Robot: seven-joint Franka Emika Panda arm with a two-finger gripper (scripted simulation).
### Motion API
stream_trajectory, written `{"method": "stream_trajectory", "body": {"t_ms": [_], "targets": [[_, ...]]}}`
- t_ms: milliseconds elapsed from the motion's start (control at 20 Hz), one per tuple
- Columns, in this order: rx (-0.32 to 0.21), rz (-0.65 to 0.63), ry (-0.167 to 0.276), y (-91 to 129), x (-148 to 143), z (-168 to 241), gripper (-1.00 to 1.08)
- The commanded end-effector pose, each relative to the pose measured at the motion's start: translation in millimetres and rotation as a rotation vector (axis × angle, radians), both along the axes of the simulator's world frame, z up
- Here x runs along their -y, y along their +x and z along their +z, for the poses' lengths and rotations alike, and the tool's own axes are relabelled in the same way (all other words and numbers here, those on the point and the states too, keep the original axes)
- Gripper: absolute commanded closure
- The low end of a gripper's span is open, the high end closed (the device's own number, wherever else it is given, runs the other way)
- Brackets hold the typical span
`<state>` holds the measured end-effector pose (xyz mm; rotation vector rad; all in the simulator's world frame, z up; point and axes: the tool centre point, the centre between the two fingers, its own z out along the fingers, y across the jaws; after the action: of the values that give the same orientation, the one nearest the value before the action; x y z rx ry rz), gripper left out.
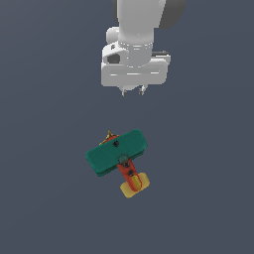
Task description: Pick up the object and move it to a goal position.
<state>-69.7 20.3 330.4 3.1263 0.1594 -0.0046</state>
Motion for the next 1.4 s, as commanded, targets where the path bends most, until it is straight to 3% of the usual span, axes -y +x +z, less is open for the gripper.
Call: {"method": "stream_trajectory", "body": {"t_ms": [0, 1000, 1350], "targets": [[-0.001, 0.01, -0.003, 0, -1, 0, -0.2], [0.035, -0.013, -0.01, 7, 28, 15, -0.2], [0.052, -0.01, -0.005, 9, 26, 26, -0.2]]}}
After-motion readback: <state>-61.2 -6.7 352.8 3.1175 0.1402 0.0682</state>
